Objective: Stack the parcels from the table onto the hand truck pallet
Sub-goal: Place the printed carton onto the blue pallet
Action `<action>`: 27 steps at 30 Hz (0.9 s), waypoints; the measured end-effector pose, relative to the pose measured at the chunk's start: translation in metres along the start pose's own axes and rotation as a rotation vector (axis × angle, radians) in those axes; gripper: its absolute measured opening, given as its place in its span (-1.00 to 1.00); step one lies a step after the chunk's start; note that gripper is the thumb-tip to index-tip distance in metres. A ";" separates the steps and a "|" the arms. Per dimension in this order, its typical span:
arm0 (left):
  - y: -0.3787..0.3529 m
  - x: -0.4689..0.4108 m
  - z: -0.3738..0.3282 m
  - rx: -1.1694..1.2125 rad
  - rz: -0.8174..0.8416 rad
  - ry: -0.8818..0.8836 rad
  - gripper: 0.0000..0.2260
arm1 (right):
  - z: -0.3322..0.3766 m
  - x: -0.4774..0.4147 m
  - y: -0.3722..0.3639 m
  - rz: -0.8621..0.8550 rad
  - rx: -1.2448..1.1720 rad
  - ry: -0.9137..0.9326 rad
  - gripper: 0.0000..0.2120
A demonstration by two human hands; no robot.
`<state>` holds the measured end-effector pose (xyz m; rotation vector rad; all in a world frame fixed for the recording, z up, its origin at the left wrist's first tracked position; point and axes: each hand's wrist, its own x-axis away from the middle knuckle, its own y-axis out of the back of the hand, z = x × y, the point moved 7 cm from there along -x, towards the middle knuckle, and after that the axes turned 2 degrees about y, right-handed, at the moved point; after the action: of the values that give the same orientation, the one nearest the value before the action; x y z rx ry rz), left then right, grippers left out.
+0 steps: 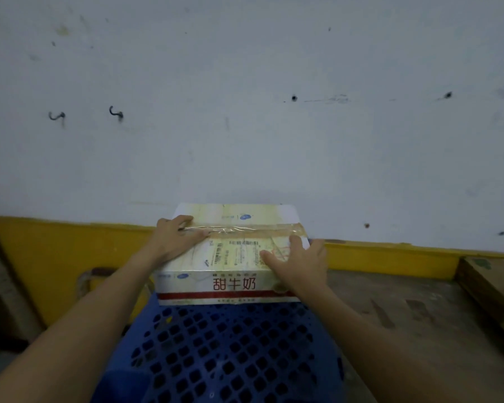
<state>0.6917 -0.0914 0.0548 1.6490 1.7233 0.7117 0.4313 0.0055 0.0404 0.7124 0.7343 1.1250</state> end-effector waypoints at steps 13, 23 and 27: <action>-0.027 -0.084 0.076 0.012 0.135 -0.060 -0.44 | 0.025 -0.040 -0.096 0.007 0.091 -0.142 -0.39; -0.056 -0.156 0.083 0.017 0.144 -0.060 -0.43 | 0.017 -0.104 -0.121 0.030 0.168 -0.186 -0.35; -0.062 -0.180 0.078 0.005 0.150 -0.073 -0.45 | 0.015 -0.125 -0.124 0.030 0.153 -0.190 -0.36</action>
<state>0.7116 -0.2784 -0.0283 1.8000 1.5640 0.7077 0.4758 -0.1491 -0.0317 0.9487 0.6539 1.0197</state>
